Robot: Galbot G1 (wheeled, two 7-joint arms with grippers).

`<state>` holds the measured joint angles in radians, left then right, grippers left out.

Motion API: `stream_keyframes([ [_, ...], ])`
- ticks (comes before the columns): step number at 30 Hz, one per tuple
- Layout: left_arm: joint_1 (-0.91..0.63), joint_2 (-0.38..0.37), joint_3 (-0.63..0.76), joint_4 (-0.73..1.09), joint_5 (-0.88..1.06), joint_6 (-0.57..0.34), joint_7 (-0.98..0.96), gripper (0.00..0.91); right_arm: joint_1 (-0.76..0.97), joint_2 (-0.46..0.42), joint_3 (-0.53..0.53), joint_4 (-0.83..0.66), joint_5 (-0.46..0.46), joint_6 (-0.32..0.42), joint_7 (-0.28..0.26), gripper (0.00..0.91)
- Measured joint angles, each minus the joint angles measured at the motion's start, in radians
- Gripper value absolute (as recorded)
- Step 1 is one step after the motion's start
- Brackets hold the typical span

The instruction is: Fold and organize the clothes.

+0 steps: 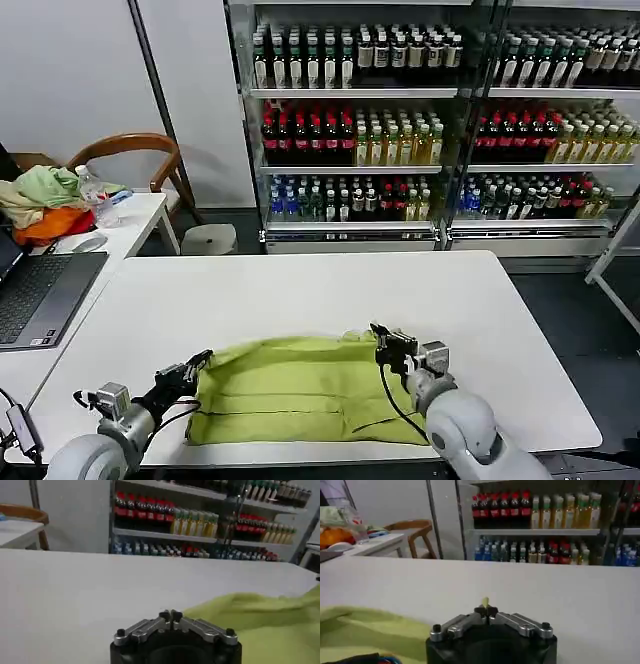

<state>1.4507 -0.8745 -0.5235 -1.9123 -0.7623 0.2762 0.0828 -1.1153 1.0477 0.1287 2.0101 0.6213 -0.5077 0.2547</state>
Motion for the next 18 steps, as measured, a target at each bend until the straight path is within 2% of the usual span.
stream_keyframes([
  [18, 0.098, 0.02, -0.045, -0.053, 0.001, -0.017, 0.015, 0.04, -0.168, 0.0, 0.065, 0.088, -0.03, 0.025, -0.003, 0.0],
])
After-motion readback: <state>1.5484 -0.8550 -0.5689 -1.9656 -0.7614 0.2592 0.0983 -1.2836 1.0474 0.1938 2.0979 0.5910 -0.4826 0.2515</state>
